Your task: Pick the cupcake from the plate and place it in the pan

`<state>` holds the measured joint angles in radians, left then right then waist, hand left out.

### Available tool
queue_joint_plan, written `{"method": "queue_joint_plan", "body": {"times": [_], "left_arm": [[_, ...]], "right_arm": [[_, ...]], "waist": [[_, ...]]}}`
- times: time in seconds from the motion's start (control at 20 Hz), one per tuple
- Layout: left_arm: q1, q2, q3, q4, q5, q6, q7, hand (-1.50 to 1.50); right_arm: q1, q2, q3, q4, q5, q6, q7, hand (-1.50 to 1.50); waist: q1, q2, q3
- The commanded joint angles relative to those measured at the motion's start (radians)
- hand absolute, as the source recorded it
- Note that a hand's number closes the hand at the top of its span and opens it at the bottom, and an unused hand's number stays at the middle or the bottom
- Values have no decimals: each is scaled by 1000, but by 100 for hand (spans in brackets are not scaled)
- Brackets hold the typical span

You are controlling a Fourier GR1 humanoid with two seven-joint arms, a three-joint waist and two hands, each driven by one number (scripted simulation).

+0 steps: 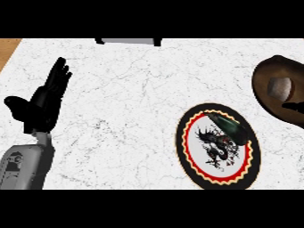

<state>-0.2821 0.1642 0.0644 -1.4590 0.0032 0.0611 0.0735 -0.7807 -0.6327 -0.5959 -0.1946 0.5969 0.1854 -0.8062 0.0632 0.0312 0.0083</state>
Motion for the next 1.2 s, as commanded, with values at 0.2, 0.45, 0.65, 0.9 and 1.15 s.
{"method": "queue_joint_plan", "body": {"times": [0.2,0.45,0.65,0.9,1.15], "left_arm": [[51,32,27,-36,19,-19,16,0],[0,7,28,13,10,10,24,0],[50,25,37,18,-11,11,-27,0],[68,41,57,12,23,-20,-14,0],[58,25,42,-15,-4,16,3,0]], "right_arm": [[98,-177,-63,71,-82,386,-112,-150],[142,-245,-69,46,-114,542,-185,-150],[215,-282,-61,19,-133,601,-229,-150],[265,-316,-47,-21,-158,634,-235,-150],[332,-291,-2,-72,-161,591,-260,-150]], "waist": [[-22,-17,-1],[-57,-16,0],[-70,-24,-2],[-70,-28,-3],[-70,-30,-3]]}}
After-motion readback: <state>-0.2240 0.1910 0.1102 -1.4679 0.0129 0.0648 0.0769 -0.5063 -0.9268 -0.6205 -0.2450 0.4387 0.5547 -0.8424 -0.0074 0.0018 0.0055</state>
